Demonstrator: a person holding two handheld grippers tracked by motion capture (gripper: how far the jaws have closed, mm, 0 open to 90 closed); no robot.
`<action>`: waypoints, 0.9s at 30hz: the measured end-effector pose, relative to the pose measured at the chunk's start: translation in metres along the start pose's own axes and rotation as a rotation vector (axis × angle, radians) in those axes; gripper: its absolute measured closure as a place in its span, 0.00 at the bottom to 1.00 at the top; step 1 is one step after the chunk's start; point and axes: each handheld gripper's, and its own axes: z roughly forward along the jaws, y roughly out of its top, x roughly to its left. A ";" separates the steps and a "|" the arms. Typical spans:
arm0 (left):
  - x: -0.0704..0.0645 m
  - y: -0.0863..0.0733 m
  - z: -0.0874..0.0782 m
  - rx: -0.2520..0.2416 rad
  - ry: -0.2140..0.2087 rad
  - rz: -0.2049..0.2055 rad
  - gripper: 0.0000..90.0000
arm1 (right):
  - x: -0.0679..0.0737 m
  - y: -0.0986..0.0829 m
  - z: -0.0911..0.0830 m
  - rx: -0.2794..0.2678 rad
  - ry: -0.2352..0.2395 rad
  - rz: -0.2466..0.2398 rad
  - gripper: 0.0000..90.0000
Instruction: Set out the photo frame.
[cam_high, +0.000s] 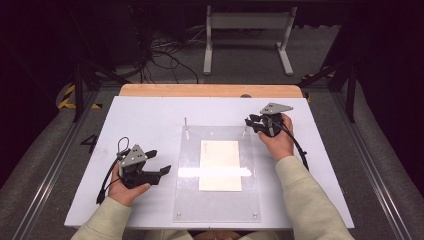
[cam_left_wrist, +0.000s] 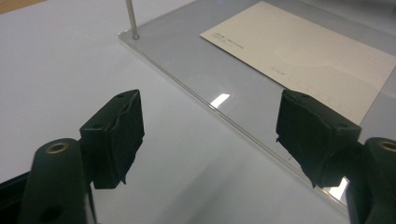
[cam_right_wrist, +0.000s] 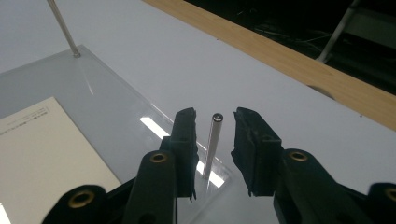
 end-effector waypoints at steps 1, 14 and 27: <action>0.000 0.000 0.000 0.002 0.001 0.002 0.27 | 0.001 0.000 0.001 -0.002 -0.003 0.002 0.81; -0.001 -0.001 0.001 0.010 -0.002 0.009 0.27 | 0.006 -0.001 0.007 0.021 -0.052 0.072 0.94; -0.007 -0.005 0.000 0.024 -0.001 0.013 0.27 | 0.008 -0.005 0.013 0.006 -0.079 0.146 0.95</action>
